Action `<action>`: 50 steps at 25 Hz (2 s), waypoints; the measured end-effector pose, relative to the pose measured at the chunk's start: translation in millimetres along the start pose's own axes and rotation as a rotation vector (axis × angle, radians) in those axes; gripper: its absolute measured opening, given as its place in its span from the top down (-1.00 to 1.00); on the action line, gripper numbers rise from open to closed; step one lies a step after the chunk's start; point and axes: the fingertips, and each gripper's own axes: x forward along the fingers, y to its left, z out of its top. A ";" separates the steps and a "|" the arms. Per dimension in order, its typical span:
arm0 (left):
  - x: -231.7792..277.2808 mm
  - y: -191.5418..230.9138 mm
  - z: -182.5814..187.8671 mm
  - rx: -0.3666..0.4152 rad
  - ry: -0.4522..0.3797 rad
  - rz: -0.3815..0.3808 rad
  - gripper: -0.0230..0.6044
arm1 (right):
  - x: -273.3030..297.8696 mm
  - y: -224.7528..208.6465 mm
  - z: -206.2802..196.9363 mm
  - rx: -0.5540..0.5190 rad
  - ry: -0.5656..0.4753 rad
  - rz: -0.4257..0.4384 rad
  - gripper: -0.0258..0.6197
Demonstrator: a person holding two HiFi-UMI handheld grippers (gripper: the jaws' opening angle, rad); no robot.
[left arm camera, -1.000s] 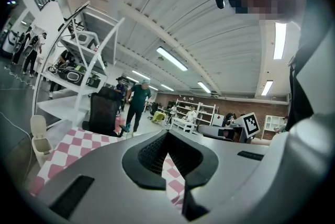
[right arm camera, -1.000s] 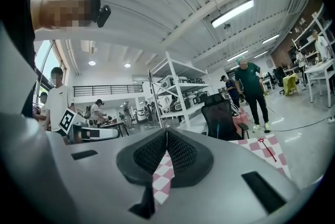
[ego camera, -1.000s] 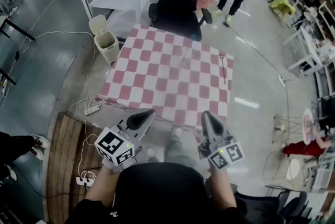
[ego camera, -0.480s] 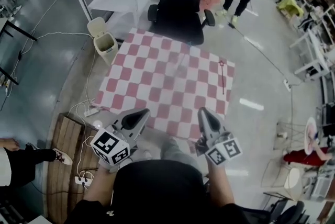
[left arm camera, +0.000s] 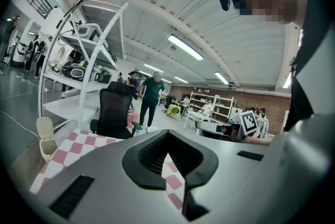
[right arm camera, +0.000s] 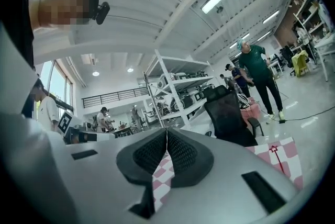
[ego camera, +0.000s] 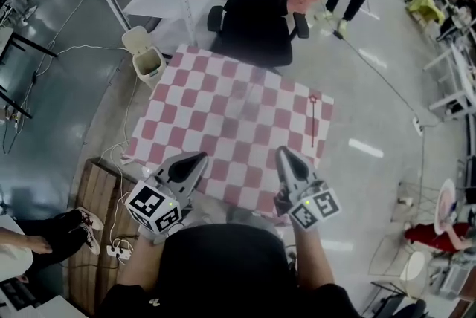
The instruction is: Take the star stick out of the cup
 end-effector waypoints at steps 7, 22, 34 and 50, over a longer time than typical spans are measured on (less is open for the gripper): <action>28.8 3.9 -2.8 -0.019 0.031 0.064 0.80 | 19.1 -37.0 0.8 0.039 0.007 0.036 0.87; 68.3 65.0 14.2 -0.040 0.061 -0.077 0.80 | 113.1 -74.4 3.8 0.037 0.096 -0.105 0.86; 106.5 127.4 -10.7 -0.174 0.077 -0.237 0.80 | 185.5 -120.0 -31.2 0.082 0.221 -0.278 0.68; 131.2 184.1 -42.4 -0.245 0.118 -0.282 0.80 | 242.7 -184.6 -94.8 0.138 0.367 -0.410 0.47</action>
